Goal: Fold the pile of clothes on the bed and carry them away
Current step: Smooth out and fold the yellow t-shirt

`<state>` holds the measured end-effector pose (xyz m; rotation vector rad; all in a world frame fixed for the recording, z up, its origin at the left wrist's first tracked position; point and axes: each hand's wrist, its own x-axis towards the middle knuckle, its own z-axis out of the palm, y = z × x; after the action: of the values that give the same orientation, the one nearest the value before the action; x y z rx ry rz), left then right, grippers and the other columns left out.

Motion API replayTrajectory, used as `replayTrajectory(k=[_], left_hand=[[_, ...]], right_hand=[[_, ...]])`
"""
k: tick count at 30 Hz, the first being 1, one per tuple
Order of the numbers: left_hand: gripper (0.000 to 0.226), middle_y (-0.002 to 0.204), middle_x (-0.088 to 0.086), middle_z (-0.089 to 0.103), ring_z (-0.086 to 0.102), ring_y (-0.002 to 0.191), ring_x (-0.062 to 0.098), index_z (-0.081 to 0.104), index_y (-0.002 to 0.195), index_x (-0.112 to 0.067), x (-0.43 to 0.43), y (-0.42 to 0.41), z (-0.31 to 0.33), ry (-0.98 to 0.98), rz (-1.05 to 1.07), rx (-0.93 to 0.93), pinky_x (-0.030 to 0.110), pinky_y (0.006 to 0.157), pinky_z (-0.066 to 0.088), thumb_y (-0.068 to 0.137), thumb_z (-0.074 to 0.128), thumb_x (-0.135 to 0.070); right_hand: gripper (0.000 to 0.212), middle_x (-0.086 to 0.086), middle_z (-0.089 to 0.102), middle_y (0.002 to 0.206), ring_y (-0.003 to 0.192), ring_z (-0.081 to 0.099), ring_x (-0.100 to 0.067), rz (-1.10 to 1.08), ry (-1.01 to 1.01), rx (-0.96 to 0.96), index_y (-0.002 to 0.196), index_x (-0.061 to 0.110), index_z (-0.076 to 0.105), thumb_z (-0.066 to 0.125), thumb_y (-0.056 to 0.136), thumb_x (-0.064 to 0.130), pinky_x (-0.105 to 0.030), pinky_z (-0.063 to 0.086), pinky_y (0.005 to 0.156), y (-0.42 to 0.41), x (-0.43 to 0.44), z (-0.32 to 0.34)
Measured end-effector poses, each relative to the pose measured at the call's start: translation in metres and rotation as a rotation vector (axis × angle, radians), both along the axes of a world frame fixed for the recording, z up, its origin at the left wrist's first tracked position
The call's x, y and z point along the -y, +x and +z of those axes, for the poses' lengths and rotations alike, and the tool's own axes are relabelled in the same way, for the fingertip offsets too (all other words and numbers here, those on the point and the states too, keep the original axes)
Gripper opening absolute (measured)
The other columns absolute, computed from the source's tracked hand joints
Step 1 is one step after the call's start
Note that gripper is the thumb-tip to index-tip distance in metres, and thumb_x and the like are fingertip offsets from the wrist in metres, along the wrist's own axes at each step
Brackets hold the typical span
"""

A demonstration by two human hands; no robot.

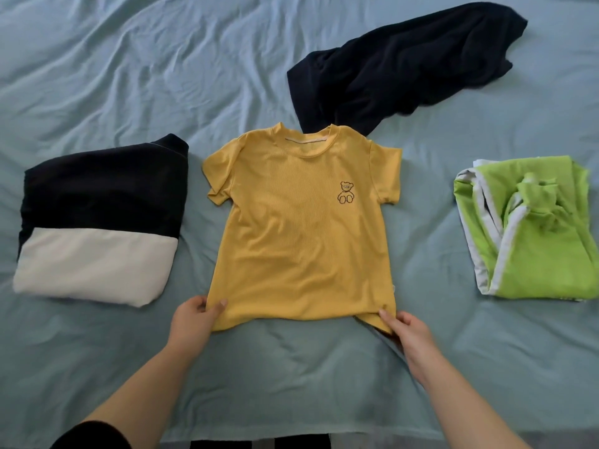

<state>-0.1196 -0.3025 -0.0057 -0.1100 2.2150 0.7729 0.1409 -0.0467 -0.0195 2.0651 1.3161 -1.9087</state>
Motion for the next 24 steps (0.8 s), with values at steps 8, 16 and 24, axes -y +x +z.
replayTrajectory(k=[8, 16, 24], left_hand=[[0.034, 0.077, 0.011, 0.053, 0.053, 0.074, 0.02, 0.069, 0.089, 0.002, 0.039, 0.029, 0.001, 0.125, 0.271, 0.257, 0.029, 0.062, 0.058, 0.095, 0.058, -0.029], [0.028, 0.066, 0.008, 0.053, 0.047, 0.068, 0.019, 0.071, 0.073, -0.005, 0.072, 0.082, -0.007, 0.038, 0.157, 0.274, 0.031, 0.067, 0.04, 0.094, 0.062, -0.022], [0.03, 0.092, 0.005, 0.06, 0.058, 0.089, 0.027, 0.058, 0.089, -0.015, 0.032, 0.075, 0.01, -0.25, -0.323, -0.267, 0.039, 0.075, 0.045, 0.08, 0.075, -0.037]], right_hand=[[0.006, 0.004, 0.068, 0.061, 0.049, 0.061, -0.005, -0.166, -0.014, -0.081, 0.088, 0.009, 0.062, 0.058, 0.093, 0.012, -0.017, 0.052, 0.049, 0.046, 0.001, 0.024], [0.007, -0.005, 0.062, 0.071, 0.061, 0.056, -0.015, 0.119, 0.007, 0.219, 0.085, 0.008, 0.061, 0.061, 0.092, 0.011, -0.022, 0.044, 0.052, 0.101, 0.017, 0.011], [0.039, -0.005, 0.064, 0.096, 0.093, 0.06, -0.027, 0.77, 0.801, 0.404, 0.099, 0.012, 0.063, 0.075, 0.077, 0.042, -0.039, 0.048, 0.079, 0.048, 0.019, 0.027]])
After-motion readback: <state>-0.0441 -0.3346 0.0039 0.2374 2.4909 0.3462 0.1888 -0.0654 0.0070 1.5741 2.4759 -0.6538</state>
